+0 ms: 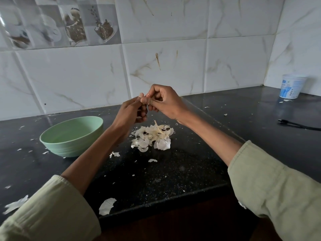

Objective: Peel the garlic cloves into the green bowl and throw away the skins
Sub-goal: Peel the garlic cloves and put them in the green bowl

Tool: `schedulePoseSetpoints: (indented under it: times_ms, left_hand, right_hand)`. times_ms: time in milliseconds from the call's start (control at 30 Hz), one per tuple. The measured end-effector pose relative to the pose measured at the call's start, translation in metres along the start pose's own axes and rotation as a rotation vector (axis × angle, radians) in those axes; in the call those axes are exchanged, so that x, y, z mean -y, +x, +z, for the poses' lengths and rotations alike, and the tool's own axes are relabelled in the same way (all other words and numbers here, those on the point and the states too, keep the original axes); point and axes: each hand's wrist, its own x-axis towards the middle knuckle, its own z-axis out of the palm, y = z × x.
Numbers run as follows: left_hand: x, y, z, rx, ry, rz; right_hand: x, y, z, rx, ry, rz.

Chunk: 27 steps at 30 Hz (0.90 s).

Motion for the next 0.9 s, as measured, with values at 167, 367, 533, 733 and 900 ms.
schedulePoseSetpoints:
  times_ms: [167, 367, 533, 733, 900]
  left_hand:
    - [0.003, 0.000, 0.000, -0.038, -0.055, 0.043]
    - [-0.005, 0.000, 0.005, 0.015, -0.256, 0.101]
    - [0.001, 0.002, 0.000, 0.056, -0.098, 0.135]
    - [-0.002, 0.002, -0.011, 0.040, 0.208, 0.203]
    - [0.003, 0.000, -0.015, -0.064, 0.286, 0.184]
  right_hand:
    - [0.001, -0.002, 0.003, 0.037, 0.089, 0.012]
    - [0.003, -0.003, 0.000, 0.041, 0.433, 0.125]
    - [0.000, 0.000, -0.004, 0.026, 0.441, 0.167]
    - [-0.008, 0.007, -0.018, 0.021, 0.405, 0.250]
    - [-0.010, 0.008, -0.025, 0.050, 0.384, 0.255]
